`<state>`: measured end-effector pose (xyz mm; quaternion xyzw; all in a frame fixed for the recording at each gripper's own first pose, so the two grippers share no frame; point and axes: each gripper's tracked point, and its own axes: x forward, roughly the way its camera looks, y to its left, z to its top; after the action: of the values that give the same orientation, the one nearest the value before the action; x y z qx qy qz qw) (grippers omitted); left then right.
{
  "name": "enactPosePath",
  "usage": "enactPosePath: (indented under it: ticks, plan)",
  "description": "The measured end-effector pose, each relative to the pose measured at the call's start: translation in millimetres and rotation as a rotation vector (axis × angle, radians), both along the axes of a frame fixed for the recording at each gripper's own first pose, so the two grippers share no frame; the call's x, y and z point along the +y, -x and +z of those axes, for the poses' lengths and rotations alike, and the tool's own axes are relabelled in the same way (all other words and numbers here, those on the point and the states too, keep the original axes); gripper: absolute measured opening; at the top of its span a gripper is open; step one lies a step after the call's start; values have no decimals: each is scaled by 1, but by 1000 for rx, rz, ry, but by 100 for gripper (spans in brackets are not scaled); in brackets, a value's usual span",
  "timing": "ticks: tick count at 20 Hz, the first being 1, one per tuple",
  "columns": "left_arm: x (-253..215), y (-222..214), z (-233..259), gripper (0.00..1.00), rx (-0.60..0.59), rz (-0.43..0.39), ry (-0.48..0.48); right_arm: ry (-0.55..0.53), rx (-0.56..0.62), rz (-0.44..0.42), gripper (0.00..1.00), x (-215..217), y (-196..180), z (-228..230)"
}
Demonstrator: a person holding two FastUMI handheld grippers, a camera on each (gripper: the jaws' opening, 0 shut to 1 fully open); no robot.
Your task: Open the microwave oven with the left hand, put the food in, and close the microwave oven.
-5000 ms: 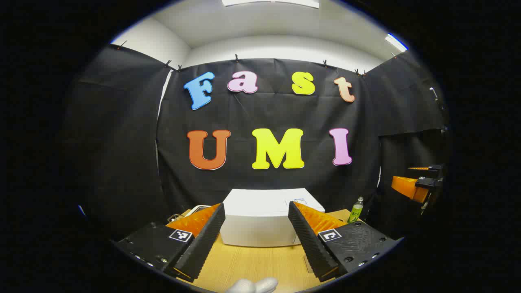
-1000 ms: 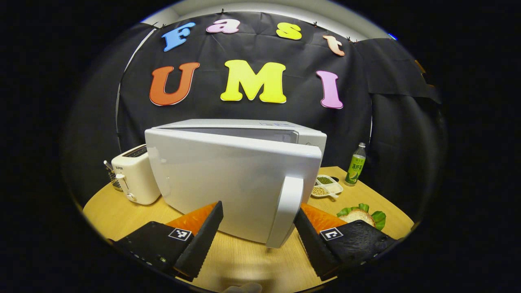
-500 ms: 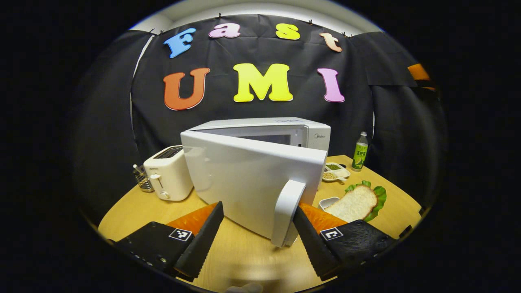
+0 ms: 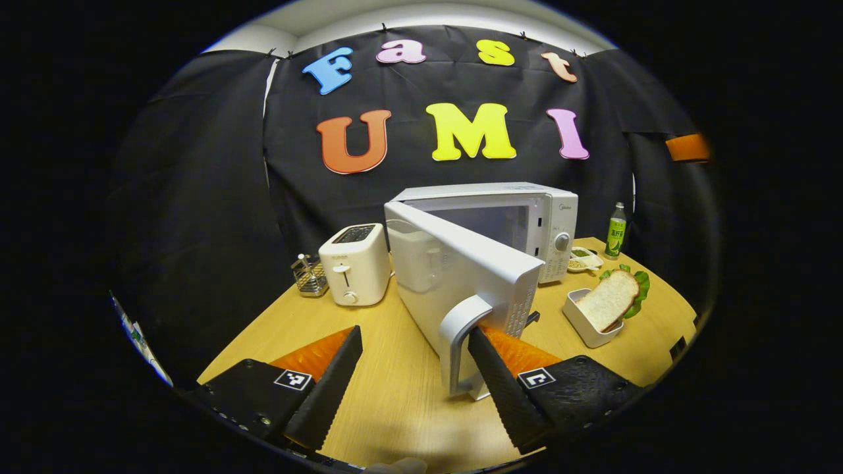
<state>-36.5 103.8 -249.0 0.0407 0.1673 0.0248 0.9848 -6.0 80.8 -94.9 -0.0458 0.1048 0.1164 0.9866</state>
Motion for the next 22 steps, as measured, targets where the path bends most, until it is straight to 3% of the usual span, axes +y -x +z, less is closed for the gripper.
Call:
enactPosePath:
  ticks: [6,11,19,20,22]
  plan:
    - [62,31,7,98,2,106,-32,0,41,-4,99,-2,-11,-28]
    - [85,53,23,98,-5,144,-58,-21,136,-21,99,-20,-27,-74]
    - [77,72,68,98,-31,183,-65,-85,402,-1,99,-49,-74,-187]
    - [74,72,75,98,-39,193,-63,-105,439,7,93,-51,-80,-200]
    - [70,72,89,97,-50,222,-63,-165,512,39,94,-49,-92,-218]
